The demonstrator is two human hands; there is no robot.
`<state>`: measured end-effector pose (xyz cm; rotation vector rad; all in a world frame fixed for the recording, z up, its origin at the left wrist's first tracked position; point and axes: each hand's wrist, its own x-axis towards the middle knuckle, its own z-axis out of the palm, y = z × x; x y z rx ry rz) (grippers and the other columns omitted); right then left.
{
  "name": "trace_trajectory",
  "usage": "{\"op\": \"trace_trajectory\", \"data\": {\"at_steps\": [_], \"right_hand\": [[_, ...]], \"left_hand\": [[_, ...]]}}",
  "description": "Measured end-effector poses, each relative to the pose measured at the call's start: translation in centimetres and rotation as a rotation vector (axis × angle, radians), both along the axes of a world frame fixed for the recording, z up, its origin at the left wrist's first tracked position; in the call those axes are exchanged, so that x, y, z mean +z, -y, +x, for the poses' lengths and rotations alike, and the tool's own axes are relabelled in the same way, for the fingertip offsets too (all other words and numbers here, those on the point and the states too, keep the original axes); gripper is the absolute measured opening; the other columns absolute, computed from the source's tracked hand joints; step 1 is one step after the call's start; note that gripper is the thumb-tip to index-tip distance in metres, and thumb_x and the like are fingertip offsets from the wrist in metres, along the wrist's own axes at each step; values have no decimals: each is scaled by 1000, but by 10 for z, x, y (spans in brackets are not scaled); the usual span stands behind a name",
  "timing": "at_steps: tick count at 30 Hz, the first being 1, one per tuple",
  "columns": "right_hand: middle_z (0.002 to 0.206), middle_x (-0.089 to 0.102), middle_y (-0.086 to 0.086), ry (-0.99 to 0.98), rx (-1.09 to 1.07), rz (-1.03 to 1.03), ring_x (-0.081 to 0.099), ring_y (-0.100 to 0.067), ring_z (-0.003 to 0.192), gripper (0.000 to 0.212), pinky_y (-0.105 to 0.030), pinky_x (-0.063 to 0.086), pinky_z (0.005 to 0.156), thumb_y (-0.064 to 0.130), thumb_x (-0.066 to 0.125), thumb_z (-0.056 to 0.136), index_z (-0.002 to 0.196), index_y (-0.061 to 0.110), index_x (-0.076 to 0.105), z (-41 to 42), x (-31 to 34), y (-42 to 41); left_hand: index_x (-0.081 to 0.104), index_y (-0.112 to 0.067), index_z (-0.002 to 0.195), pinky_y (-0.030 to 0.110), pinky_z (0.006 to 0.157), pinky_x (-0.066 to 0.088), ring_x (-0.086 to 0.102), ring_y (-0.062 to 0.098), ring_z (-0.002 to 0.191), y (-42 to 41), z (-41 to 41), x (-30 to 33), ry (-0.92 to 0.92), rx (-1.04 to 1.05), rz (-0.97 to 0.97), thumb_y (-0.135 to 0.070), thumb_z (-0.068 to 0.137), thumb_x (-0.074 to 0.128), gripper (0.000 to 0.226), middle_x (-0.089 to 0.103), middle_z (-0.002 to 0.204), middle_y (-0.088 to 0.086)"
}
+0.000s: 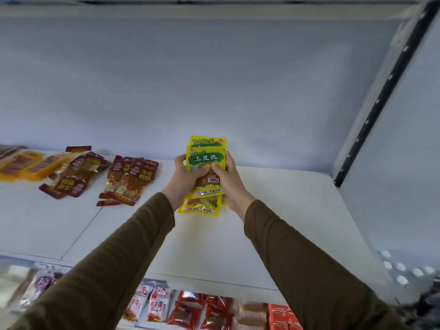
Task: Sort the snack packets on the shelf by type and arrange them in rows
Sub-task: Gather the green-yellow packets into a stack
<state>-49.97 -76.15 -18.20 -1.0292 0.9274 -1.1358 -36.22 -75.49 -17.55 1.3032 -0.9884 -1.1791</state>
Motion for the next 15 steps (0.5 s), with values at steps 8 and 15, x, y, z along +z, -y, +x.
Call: {"op": "trace_trajectory", "data": {"at_steps": [8,15], "right_hand": [[152,52,-1,-472,-121,-79,50,-26,138,66,-48,42,115,36,53,104,162,31,21,65,-26,13],[155,51,-4,-882,-188,-84,45,-29,143,72,-42,39,114,59,51,98,159,28,31,67,-39,25]], "left_hand": [[39,-17,133,34,67,63,77,20,87,17,71,-27,18,-88,31,-16,86,81,63,72,113,11],[32,-15,147,45,98,55,65,24,117,20,91,-33,193,-170,0,-58,55,89,116,64,130,5]]}}
